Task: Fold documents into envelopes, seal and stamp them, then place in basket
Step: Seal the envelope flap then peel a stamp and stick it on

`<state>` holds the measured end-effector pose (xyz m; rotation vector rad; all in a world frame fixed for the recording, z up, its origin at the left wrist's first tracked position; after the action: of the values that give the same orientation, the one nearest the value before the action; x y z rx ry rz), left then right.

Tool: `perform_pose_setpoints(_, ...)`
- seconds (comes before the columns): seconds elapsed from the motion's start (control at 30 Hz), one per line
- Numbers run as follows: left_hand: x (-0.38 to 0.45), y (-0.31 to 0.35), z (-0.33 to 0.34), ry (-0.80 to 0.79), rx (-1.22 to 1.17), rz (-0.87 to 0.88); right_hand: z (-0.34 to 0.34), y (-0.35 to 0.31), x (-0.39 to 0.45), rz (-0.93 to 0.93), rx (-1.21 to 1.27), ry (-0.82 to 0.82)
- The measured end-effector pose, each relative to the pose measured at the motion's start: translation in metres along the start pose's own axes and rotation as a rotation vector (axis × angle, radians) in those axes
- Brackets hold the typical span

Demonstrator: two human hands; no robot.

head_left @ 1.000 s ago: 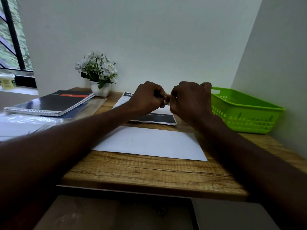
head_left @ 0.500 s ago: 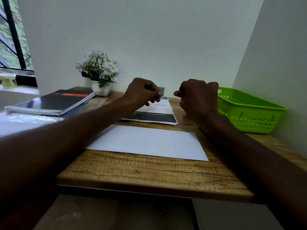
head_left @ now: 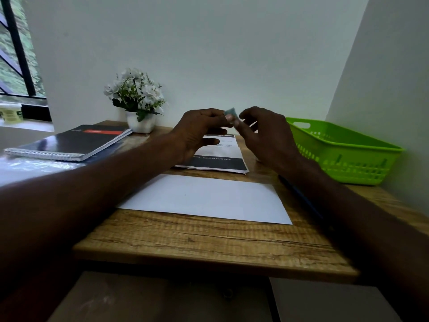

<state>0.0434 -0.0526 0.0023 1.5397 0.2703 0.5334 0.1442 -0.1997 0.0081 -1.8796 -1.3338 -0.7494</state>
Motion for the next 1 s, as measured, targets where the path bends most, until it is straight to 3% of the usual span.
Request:
perform_pose_setpoints(0.27,-0.0007,-0.0005,0.003,-0.113,-0.072,-0.064,0.0008,-0.0036,0.0032,0.087,0.147,0.125)
perform_pose_setpoints(0.73,-0.0011,-0.005,0.0039,-0.035,0.012,-0.104,0.0032,0.0027,0.0031,0.086,0.06,0.065)
perform_pose_setpoints(1.0,-0.0021,-0.0031,0.0014,-0.073,0.022,-0.099,0.0053,0.0039,0.0005,0.059,0.044,-0.027)
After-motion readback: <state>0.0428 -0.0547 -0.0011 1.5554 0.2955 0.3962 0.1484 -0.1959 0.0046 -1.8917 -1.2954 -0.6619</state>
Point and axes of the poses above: each hand's wrist, its own x-axis towards the middle knuckle, its own z-axis out of the palm, y = z × x, the point moved 1 cm from there along x, towards the middle knuckle, and after that the axes turned 8 degrees about -z, right-handed, at the moved point
